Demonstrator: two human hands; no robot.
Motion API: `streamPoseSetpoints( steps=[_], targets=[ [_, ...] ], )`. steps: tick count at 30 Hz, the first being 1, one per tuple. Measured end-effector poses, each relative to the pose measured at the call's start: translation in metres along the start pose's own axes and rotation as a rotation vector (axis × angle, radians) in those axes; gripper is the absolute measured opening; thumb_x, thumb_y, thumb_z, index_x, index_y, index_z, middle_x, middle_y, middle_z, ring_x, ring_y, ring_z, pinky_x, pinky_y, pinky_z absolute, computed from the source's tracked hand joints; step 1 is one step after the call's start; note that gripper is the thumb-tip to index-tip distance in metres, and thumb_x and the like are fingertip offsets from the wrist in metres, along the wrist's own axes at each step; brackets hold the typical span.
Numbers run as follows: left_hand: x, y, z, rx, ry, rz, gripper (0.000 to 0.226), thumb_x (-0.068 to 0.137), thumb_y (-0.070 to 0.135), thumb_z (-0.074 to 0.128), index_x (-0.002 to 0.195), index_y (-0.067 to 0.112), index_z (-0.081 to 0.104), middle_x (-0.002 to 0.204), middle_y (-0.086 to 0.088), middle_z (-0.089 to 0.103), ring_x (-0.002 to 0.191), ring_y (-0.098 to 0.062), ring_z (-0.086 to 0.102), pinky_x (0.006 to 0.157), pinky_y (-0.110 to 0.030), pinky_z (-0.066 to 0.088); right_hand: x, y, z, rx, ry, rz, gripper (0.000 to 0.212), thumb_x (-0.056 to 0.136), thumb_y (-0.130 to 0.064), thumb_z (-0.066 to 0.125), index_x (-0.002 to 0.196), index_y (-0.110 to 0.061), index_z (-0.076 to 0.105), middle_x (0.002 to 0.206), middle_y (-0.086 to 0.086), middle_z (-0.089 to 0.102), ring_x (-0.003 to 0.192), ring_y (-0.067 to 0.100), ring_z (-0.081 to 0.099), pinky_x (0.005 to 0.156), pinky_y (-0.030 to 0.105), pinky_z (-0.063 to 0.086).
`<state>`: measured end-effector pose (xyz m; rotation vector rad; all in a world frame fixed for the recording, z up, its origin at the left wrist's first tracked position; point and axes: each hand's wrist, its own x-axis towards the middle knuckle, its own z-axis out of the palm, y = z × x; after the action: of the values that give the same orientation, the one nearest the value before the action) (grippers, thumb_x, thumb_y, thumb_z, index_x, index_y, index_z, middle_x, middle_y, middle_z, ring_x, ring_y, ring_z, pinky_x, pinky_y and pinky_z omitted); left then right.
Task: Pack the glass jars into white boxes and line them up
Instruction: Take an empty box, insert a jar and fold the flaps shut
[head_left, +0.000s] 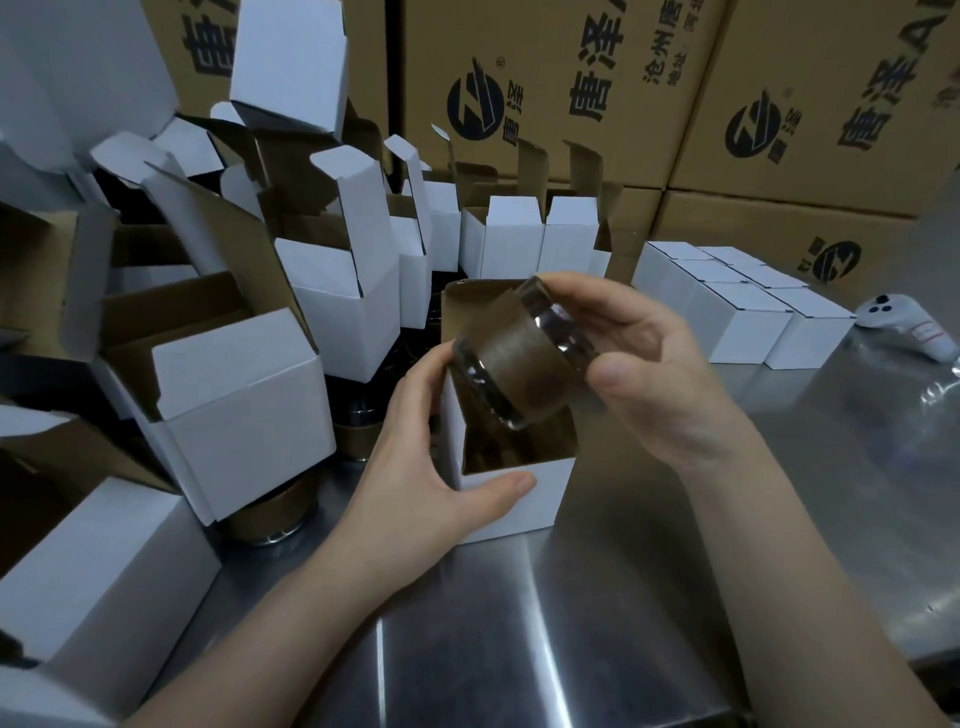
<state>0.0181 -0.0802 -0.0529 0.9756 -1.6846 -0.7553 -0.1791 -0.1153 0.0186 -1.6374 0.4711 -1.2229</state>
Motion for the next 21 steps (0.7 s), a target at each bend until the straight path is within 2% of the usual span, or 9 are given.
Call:
streamPoseSetpoints(
  steps=[3, 5, 7, 10, 14, 18, 21],
  targets=[
    [0.000, 0.000, 0.001, -0.027, 0.002, -0.003, 0.093, 0.066, 0.033, 0.085, 0.140, 0.049, 0.032, 0.138, 0.022, 0.047, 0.129, 0.004, 0.045, 0.102, -0.010, 0.040, 0.000, -0.001, -0.001, -0.117, -0.017, 0.026, 0.054, 0.073, -0.035, 0.080, 0.123, -0.022, 0.065, 0.122, -0.002, 0.068, 0.118, 0.019, 0.061, 0.091, 0.026, 0.050],
    [-0.001, 0.000, 0.001, -0.023, -0.001, -0.006, 0.092, 0.066, 0.035, 0.085, 0.141, 0.047, 0.032, 0.139, 0.021, 0.046, 0.130, 0.003, 0.045, 0.104, -0.018, 0.044, 0.001, -0.005, -0.003, -0.168, -0.014, 0.045, 0.048, 0.073, -0.024, 0.075, 0.120, -0.025, 0.067, 0.121, -0.001, 0.069, 0.117, 0.020, 0.062, 0.091, 0.026, 0.050],
    [-0.001, 0.001, 0.001, -0.012, -0.008, -0.013, 0.090, 0.066, 0.037, 0.084, 0.140, 0.047, 0.032, 0.139, 0.021, 0.044, 0.130, 0.001, 0.044, 0.106, -0.029, 0.045, 0.001, -0.011, -0.006, -0.201, -0.016, 0.070, 0.046, 0.072, -0.023, 0.073, 0.117, -0.026, 0.068, 0.118, -0.001, 0.070, 0.115, 0.019, 0.064, 0.090, 0.025, 0.050],
    [0.000, 0.001, 0.000, -0.005, -0.014, -0.024, 0.088, 0.065, 0.038, 0.084, 0.137, 0.049, 0.033, 0.139, 0.021, 0.044, 0.129, 0.002, 0.044, 0.106, -0.032, 0.046, 0.001, -0.019, -0.010, -0.317, -0.037, 0.136, 0.047, 0.071, -0.019, 0.077, 0.117, -0.024, 0.067, 0.115, -0.002, 0.070, 0.111, 0.018, 0.065, 0.087, 0.025, 0.052],
    [0.000, 0.000, 0.000, -0.021, -0.016, -0.036, 0.087, 0.064, 0.040, 0.084, 0.133, 0.053, 0.033, 0.137, 0.024, 0.044, 0.128, 0.004, 0.045, 0.102, -0.018, 0.045, 0.001, -0.027, -0.010, -0.417, -0.093, 0.239, 0.049, 0.072, -0.011, 0.075, 0.119, -0.020, 0.064, 0.113, 0.001, 0.070, 0.105, 0.018, 0.068, 0.085, 0.026, 0.054],
    [0.000, 0.001, 0.000, -0.048, -0.014, -0.041, 0.085, 0.063, 0.039, 0.085, 0.128, 0.055, 0.033, 0.129, 0.030, 0.045, 0.121, 0.007, 0.048, 0.093, -0.004, 0.040, 0.005, -0.035, -0.003, -0.645, -0.140, 0.290, 0.052, 0.069, -0.021, 0.077, 0.120, -0.022, 0.065, 0.115, -0.004, 0.061, 0.106, 0.013, 0.065, 0.093, 0.030, 0.054],
    [0.000, 0.002, 0.000, -0.058, -0.003, -0.026, 0.084, 0.063, 0.035, 0.085, 0.127, 0.052, 0.034, 0.120, 0.038, 0.046, 0.116, 0.011, 0.051, 0.088, -0.001, 0.039, 0.010, -0.039, 0.005, -0.849, -0.187, 0.307, 0.049, 0.070, -0.031, 0.080, 0.117, -0.028, 0.066, 0.109, -0.011, 0.055, 0.105, 0.006, 0.060, 0.093, 0.028, 0.054]
  ],
)
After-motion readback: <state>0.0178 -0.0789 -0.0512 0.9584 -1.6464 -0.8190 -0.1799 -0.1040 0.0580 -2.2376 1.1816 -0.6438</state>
